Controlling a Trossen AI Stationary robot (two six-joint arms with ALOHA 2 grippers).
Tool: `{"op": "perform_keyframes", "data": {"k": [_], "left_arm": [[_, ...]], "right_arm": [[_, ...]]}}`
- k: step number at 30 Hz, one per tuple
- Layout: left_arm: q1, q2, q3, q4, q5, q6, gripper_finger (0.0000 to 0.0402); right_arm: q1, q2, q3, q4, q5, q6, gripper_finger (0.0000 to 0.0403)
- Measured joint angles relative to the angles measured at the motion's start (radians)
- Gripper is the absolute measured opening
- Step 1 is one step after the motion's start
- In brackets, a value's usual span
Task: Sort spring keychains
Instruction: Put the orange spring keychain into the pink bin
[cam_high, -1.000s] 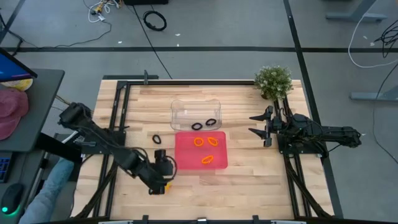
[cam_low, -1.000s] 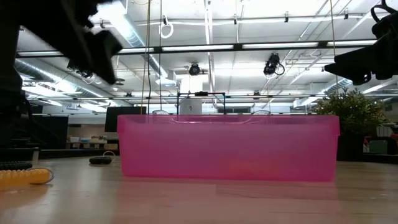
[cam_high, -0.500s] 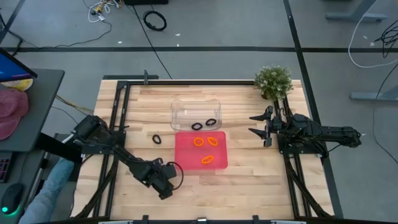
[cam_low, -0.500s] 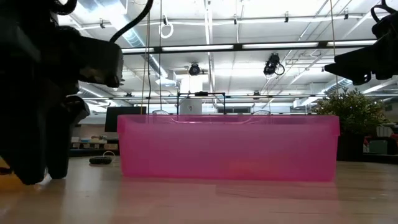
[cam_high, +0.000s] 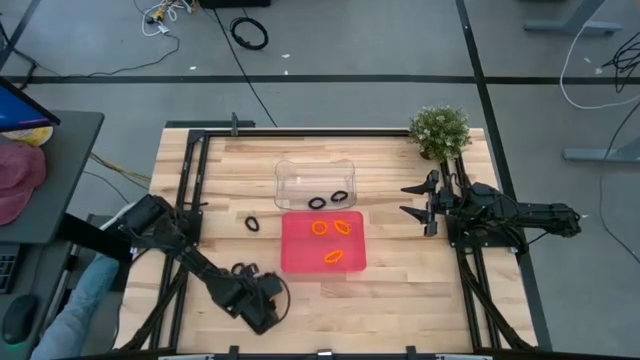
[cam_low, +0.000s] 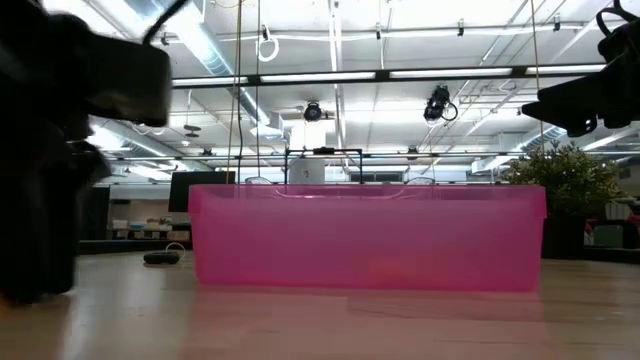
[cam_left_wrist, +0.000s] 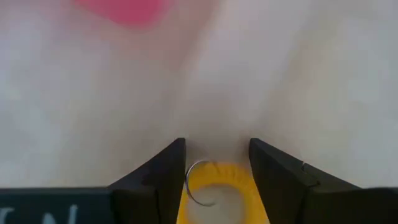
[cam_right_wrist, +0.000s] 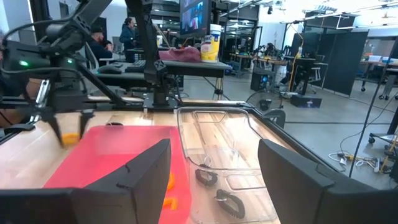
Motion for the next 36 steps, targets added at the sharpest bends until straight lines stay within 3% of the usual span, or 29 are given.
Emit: {"op": "perform_keyframes", "data": {"k": [10, 26, 31, 36], "left_arm": [[-0.037, -0.001, 0.031, -0.035, 0.072, -0.075, 0.0187], [-0.040, -0.005, 0.068, -0.116, 0.274, -0.136, 0.0188], [-0.058, -0.005, 0.178, -0.274, 0.187, -0.159, 0.0188], [-0.101, -0.006, 0.244, -0.284, 0.120, -0.194, 0.0188]], "right_arm": [[0.000, 0.000, 0.000, 0.000, 0.000, 0.000, 0.0247], [0.000, 0.000, 0.000, 0.000, 0.000, 0.000, 0.0247], [0.000, 0.000, 0.000, 0.001, 0.000, 0.000, 0.0247], [0.000, 0.000, 0.000, 0.000, 0.000, 0.000, 0.0247]]}}
